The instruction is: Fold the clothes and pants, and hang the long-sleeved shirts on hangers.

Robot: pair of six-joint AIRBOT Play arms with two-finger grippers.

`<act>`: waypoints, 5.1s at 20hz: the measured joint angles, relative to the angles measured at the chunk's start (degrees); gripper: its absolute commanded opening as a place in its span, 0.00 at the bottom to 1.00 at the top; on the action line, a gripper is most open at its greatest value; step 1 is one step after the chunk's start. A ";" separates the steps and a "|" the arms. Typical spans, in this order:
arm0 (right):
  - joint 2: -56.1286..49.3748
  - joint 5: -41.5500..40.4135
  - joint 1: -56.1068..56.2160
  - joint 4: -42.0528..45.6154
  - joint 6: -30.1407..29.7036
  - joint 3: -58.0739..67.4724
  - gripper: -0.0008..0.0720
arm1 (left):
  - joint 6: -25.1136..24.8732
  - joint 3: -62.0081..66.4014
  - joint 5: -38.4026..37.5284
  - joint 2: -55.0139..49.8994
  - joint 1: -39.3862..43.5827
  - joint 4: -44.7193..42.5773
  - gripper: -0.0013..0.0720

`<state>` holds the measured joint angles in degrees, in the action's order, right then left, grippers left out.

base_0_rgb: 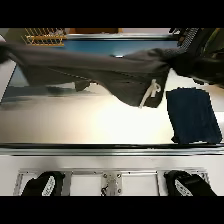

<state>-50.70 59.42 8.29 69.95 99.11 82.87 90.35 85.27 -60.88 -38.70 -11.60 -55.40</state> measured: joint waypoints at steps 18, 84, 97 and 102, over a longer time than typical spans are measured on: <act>-15.89 17.18 1.86 -7.61 16.98 -2.40 0.05 | -0.46 18.32 2.80 -37.73 5.33 -1.09 0.03; -24.28 -2.60 -17.22 -39.74 -28.68 -44.52 0.99 | -2.32 -40.65 7.15 -9.31 19.82 -9.33 0.03; -31.76 -8.59 -6.29 -48.19 -34.67 -45.20 0.98 | -0.81 -40.70 7.34 -9.27 21.33 -9.33 0.03; -31.98 -12.87 -2.95 -49.77 -35.06 -45.22 0.05 | -0.35 -40.70 7.06 -9.29 21.35 -9.33 0.03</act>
<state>-82.67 46.54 5.34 20.18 64.05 37.65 90.00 44.58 -53.82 -47.99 9.76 -64.73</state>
